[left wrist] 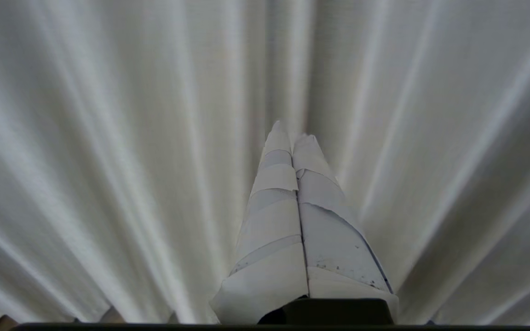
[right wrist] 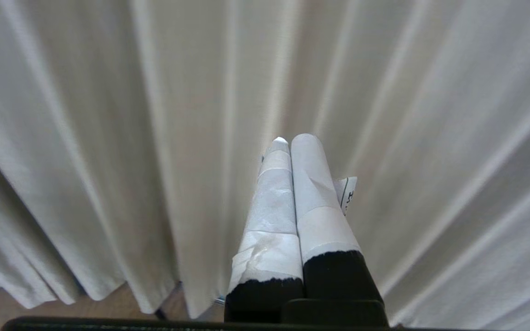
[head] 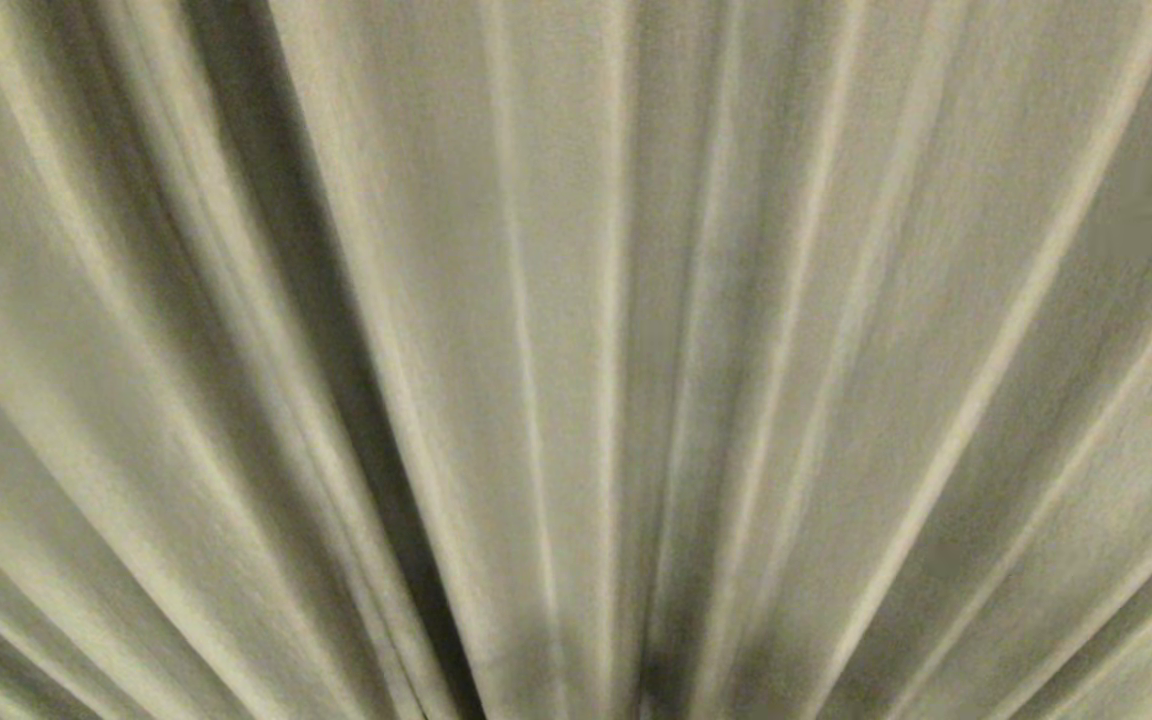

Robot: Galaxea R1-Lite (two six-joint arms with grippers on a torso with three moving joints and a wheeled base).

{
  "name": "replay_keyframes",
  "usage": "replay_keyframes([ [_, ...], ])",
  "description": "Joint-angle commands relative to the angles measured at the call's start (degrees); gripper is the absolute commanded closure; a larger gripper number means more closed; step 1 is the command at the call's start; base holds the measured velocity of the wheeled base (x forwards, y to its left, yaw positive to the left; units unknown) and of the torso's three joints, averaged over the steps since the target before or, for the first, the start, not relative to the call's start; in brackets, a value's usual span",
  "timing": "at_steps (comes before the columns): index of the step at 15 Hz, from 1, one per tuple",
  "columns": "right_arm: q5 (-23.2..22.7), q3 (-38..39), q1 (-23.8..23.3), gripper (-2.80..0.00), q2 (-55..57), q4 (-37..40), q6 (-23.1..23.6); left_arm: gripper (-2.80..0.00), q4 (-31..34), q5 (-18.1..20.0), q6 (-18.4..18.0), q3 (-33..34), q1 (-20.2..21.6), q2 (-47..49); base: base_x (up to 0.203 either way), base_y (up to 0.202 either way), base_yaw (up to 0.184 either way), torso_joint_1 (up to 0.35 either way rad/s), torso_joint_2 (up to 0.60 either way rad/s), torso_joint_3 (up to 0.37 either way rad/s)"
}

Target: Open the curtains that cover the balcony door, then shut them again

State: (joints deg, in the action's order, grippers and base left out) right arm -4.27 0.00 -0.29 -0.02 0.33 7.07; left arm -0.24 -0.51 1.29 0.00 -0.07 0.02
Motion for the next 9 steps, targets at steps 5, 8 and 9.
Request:
replay_keyframes([
  [5, -0.04, 0.0, 0.03, 0.0, 0.02, 0.02, 0.05, 0.0, -0.02, -0.02, 0.03, 0.0, 0.07, -0.02, 0.0, 0.187, -0.001, 0.004, 0.0, 0.002],
  [8, -0.04, 0.0, 0.03, 0.0, 0.02, 0.02, 0.05, 0.0, -0.02, 0.06, 0.03, 0.0, -0.01, -0.02, 0.0, 0.187, -0.002, 0.0, 0.0, 0.005],
  [9, -0.04, 0.0, 0.03, 0.0, 0.02, 0.02, 0.05, 0.0, -0.02, -0.02, 0.03, 0.0, 0.07, -0.02, 0.0, 0.189, 0.0, 0.003, 0.0, 0.002],
])
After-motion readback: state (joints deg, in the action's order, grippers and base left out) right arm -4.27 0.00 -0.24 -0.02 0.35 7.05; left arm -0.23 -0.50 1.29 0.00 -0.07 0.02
